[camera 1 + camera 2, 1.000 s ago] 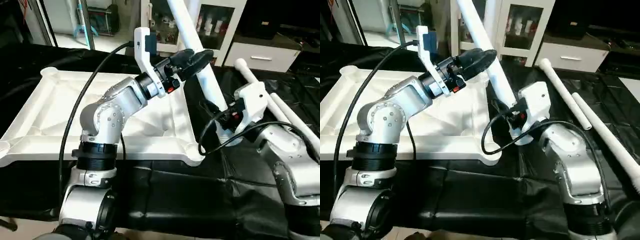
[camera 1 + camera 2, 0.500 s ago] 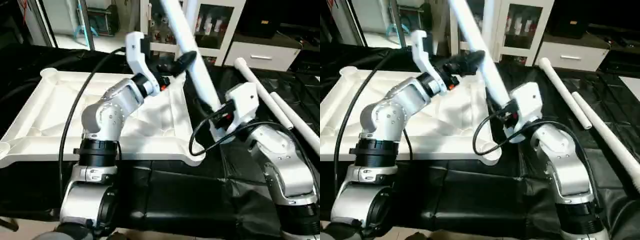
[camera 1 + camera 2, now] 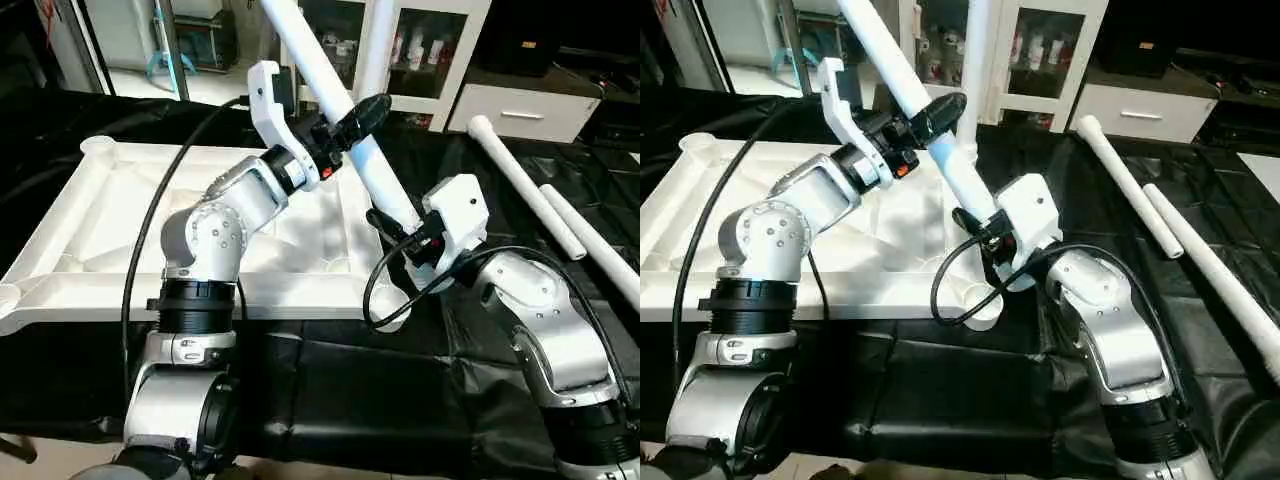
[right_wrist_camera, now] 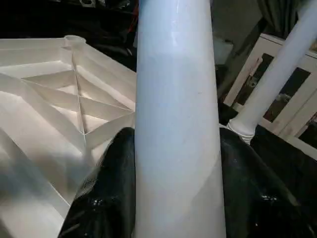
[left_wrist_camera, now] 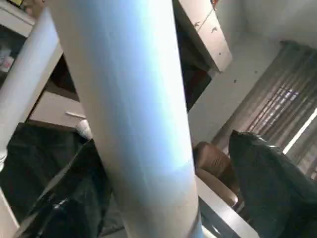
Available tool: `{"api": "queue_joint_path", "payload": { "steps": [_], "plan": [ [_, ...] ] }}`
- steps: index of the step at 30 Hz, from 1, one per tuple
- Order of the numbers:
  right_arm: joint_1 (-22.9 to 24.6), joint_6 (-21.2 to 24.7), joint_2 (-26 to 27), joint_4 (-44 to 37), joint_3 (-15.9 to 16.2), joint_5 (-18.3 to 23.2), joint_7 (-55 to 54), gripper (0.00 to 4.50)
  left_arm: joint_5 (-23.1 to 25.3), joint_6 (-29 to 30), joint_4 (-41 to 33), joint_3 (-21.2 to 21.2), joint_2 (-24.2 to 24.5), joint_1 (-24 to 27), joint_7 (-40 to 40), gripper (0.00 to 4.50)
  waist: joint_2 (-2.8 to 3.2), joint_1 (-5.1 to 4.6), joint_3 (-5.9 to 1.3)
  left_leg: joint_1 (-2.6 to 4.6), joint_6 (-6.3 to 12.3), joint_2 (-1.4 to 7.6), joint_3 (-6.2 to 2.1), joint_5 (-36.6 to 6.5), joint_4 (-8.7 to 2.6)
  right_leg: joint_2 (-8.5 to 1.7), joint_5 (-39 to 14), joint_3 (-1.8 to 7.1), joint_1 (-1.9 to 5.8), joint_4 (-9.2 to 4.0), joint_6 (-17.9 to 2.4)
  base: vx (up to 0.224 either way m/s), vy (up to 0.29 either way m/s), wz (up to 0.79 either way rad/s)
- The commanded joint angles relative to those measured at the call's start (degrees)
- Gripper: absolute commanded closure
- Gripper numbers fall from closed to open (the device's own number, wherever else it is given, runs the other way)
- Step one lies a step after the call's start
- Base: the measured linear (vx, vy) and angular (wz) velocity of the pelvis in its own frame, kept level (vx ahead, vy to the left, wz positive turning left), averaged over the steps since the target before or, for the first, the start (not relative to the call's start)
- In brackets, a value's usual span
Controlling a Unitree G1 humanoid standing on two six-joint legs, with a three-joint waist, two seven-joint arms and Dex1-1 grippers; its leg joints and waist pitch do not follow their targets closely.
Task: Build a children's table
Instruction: Pick table leg
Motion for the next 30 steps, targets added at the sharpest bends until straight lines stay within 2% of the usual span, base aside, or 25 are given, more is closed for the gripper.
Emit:
{"api": "queue_joint_path", "payload": {
  "steps": [1, 4, 5, 8, 9, 10, 14, 15, 16, 17, 19, 21, 22, 23, 24, 25, 26, 27, 28, 29, 30],
  "plan": [
    [-1.26, -0.74, -0.22, 0.31, -0.36, -0.28, 0.17, 2.69, -0.21, 0.80, 0.20, -0.24, -0.18, -0.62, 0.85, 1.06, 0.09, 0.17, -4.39, 0.46, 1.39, 0.88, -0.22, -6.19, -3.53, -2.50, -3.68, 2.33, 3.63, -3.23, -11.17, 0.000, 0.000, 0.00],
    [-1.34, -0.96, -0.09, 0.41, -0.30, -0.41, -0.09, 2.69, 0.02, 1.03, -0.06, -0.40, 0.17, -0.30, 0.90, 1.29, 0.06, 0.18, -4.37, 0.43, 1.42, 0.88, -0.22, -6.32, -3.56, -2.51, -3.67, 2.33, 3.68, -3.24, -11.36, 0.000, 0.000, 0.00],
    [-1.36, -0.99, 0.06, 0.45, -0.38, -0.35, -0.29, 2.69, 0.11, 0.93, 0.05, -0.19, 0.26, -0.28, 1.17, 1.49, -0.14, 0.15, -4.36, 0.42, 1.51, 0.87, -0.20, -6.23, -3.54, -2.51, -3.65, 2.32, 3.70, -3.25, -11.36, 0.000, 0.000, 0.00],
    [-1.62, -0.77, 0.54, 0.59, -0.63, -0.02, -0.64, 2.69, 0.27, 0.33, 1.00, 0.64, 0.36, -0.76, 2.19, 1.64, 0.10, 0.13, -4.34, 0.42, 1.50, 0.90, -0.24, -6.54, -3.56, -2.56, -4.37, 2.31, 3.65, -3.27, -11.32, 0.000, 0.000, 0.00],
    [-1.65, -0.84, 0.59, 0.67, -0.57, -0.12, -0.64, 2.69, 0.22, 0.23, 1.17, 0.69, 0.41, -0.80, 2.18, 1.85, 0.18, 0.12, -4.37, 0.45, 1.45, 0.86, -0.23, -6.54, -3.54, -2.53, -4.35, 2.32, 3.64, -3.29, -11.29, 0.000, 0.000, 0.00],
    [-1.60, -0.91, 0.63, 0.72, -0.50, -0.21, -0.63, 2.69, 0.23, -0.05, 1.29, 0.83, 0.34, -0.80, 2.42, 1.85, 0.43, 0.13, -4.35, 0.48, 1.29, 0.84, -0.25, -6.71, -3.56, -2.48, -4.47, 2.30, 3.61, -3.31, -11.23, 0.000, 0.000, 0.00],
    [-1.57, -1.01, 0.67, 0.71, -0.49, -0.37, -0.77, 2.69, -0.38, -0.41, 1.96, 1.85, -0.13, -1.30, 3.47, 2.20, 0.30, 0.13, -4.43, 0.51, 0.99, 0.89, -0.28, -6.77, -3.55, -2.50, -3.52, 2.30, 3.69, -3.23, -11.40, 0.000, 0.000, 0.00],
    [-1.57, -0.89, 0.73, 0.58, -0.52, -0.35, -0.80, 2.69, -0.59, -0.51, 1.98, 2.08, -0.13, -1.40, 3.59, 2.41, 0.24, 0.15, -4.44, 0.46, 1.07, 0.87, -0.29, -6.59, -3.54, -2.50, -2.98, 2.31, 3.73, -3.16, -11.62, 0.000, 0.000, 0.00],
    [-1.67, -0.84, 0.85, 0.50, -0.63, -0.48, -1.12, 2.69, -0.76, -0.78, 1.92, 2.36, -0.14, -1.48, 3.74, 2.41, 0.27, 0.12, -4.41, 0.44, 1.11, 0.84, -0.27, -6.51, -3.53, -2.48, -2.90, 2.32, 3.72, -3.16, -11.64, 0.000, 0.000, 0.00],
    [-1.73, -0.83, 0.94, 0.45, -0.73, -0.63, -1.32, 2.13, -0.88, -0.92, 1.84, 2.54, -0.17, -1.54, 3.84, 2.47, 0.31, 0.08, -4.39, 0.48, 1.14, 0.84, -0.25, -6.63, -3.55, -2.51, -3.17, 2.30, 3.68, -3.22, -11.70, 0.000, 0.000, 0.00],
    [-1.80, -0.10, 1.73, 0.20, -1.51, 1.08, -0.92, 1.99, -1.01, -1.57, 2.11, 3.07, 0.02, -1.76, 3.76, 2.53, 0.29, 0.11, -4.40, 0.49, 1.24, 0.83, -0.24, -6.87, -3.54, -2.53, -3.44, 2.30, 3.68, -3.28, -11.79, 0.000, 0.000, 0.00],
    [-1.75, 1.18, 2.61, -0.80, -2.81, 4.35, 0.55, 1.80, -1.11, -2.29, 2.99, 3.92, 0.71, -2.39, 3.49, 2.64, -0.02, -0.08, -4.35, 0.49, 1.61, 0.84, -0.24, -7.36, -3.62, -2.45, -4.51, 2.29, 3.69, -3.38, -11.10, 0.000, 0.000, 0.00],
    [-1.75, 1.18, 2.61, -0.80, -2.81, 4.35, 0.55, 1.80, -1.11, -2.29, 2.99, 3.92, 0.71, -2.39, 3.49, 2.64, 0.04, -0.06, -4.36, 0.49, 1.64, 0.85, -0.29, -7.38, -3.62, -2.50, -4.68, 2.28, 3.73, -3.32, -11.05, 0.000, 0.000, 0.00],
    [-1.66, 2.31, 2.61, -1.80, -3.48, 6.88, 2.30, 1.59, -1.14, -2.88, 3.49, 4.32, 1.12, -2.81, 3.43, 2.74, -0.04, -0.08, -4.38, 0.53, 1.63, 0.88, -0.26, -7.23, -3.60, -2.53, -4.69, 2.30, 3.70, -3.35, -10.97, 0.000, 0.000, 0.00],
    [-1.59, 2.91, 2.33, -2.42, -3.84, 8.00, 3.18, 1.54, -1.14, -3.16, 3.68, 4.48, 1.32, -2.96, 3.47, 2.76, 0.38, 0.00, -4.39, 0.56, 1.91, 0.88, -0.29, -6.87, -3.54, -2.48, -3.92, 2.33, 3.66, -3.19, -11.17, 0.000, 0.000, 0.00],
    [-1.57, 4.90, 1.98, -3.60, -5.20, 10.72, 4.24, 1.54, -1.23, -3.28, 3.85, 4.60, 1.55, -3.16, 3.52, 2.76, 0.08, -0.03, -4.41, 0.56, 2.03, 0.93, -0.27, -6.81, -3.55, -2.49, -3.72, 2.31, 3.66, -3.27, -11.18, 0.000, 0.000, 0.00],
    [-1.58, 6.65, 1.85, -4.53, -6.45, 13.13, 4.93, 1.43, -1.28, -3.29, 3.95, 4.68, 1.69, -3.30, 3.50, 2.77, 0.14, 0.07, -4.47, 0.55, 2.32, 0.94, -0.35, -6.27, -3.53, -2.47, -2.87, 2.30, 3.78, -3.06, -11.47, 0.000, 0.000, 0.00],
    [-1.59, 9.13, 1.10, -5.65, -8.64, 16.69, 6.07, 1.30, -1.03, -3.28, 3.93, 4.42, 2.08, -3.33, 3.16, 2.77, -0.43, 0.15, -4.49, 0.54, 2.65, 1.02, -0.30, -5.55, -3.47, -2.52, -2.02, 2.29, 3.75, -3.03, -11.70, 0.000, 0.000, 0.00],
    [-1.59, 9.13, 1.10, -5.65, -8.64, 16.69, 6.07, 1.20, -1.03, -3.28, 3.93, 4.42, 2.08, -3.33, 3.16, 2.77, -0.21, 0.33, -4.50, 0.66, 2.95, 0.98, -0.26, -5.55, -3.45, -2.51, -1.89, 2.29, 3.76, -2.93, -11.99, 0.000, 0.000, 0.00],
    [-2.56, 13.43, 0.09, -6.18, -13.70, 23.36, 6.94, 1.13, -0.68, -3.14, 3.42, 3.63, 2.92, -3.12, 2.10, 2.77, -0.58, 0.46, -4.43, 0.61, 3.27, 1.00, -0.19, -5.19, -3.45, -2.49, -2.04, 2.31, 3.74, -2.96, -12.08, 0.000, 0.000, 0.00],
    [-3.27, 15.13, -0.26, -5.87, -16.10, 26.37, 6.82, 0.99, -0.56, -3.07, 3.11, 3.23, 3.27, -2.99, 1.52, 2.77, -0.46, 0.72, -4.51, 0.67, 3.29, 1.12, -0.23, -4.91, -3.39, -2.66, -2.40, 2.31, 3.61, -2.85, -12.20, 0.000, 0.000, 0.00]
  ]
}}
